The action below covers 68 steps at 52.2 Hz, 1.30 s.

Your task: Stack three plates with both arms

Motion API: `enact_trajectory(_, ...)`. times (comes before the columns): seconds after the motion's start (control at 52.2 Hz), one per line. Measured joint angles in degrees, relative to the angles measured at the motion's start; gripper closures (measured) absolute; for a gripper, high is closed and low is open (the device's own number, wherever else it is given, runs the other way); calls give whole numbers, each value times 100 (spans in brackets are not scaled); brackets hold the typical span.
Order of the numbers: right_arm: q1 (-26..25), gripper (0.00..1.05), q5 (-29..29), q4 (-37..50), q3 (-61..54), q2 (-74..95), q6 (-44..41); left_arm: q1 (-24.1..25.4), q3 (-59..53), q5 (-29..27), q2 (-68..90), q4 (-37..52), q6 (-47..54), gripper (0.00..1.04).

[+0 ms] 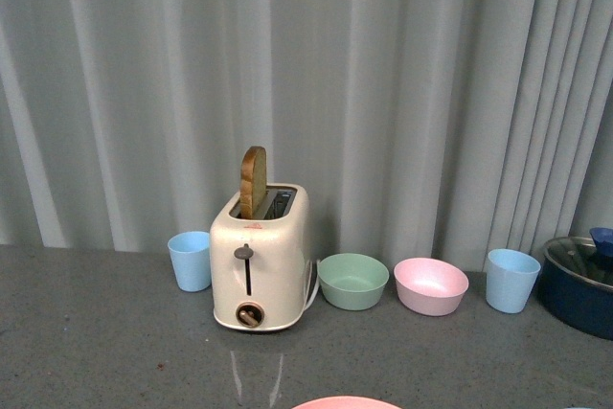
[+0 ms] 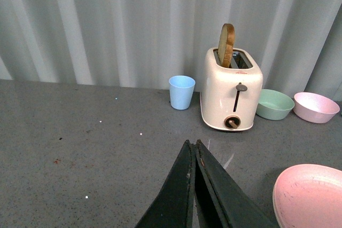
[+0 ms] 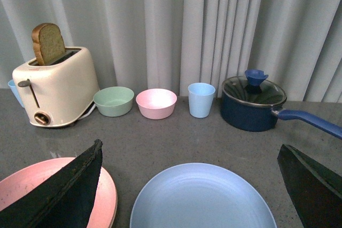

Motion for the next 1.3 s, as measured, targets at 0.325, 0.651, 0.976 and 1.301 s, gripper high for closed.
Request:
enact_trajectory(0.325,0,7,-2,0,0,0,2,0,2,4,-1272,-1303,0,101)
enact_trajectory(0.651,0,7,-2,0,0,0,0,0,2,4,-1287,-1329,-4,72)
enact_trajectory(0.976,286,7,1878,-1316,761,1263,964,0,2,-13,-1290,-1333,-2,11)
enact_trajectory(1.301,-1963,7,-101,1233,1888,5368,1263,0,2,2,-1292,-1333,-2,7)
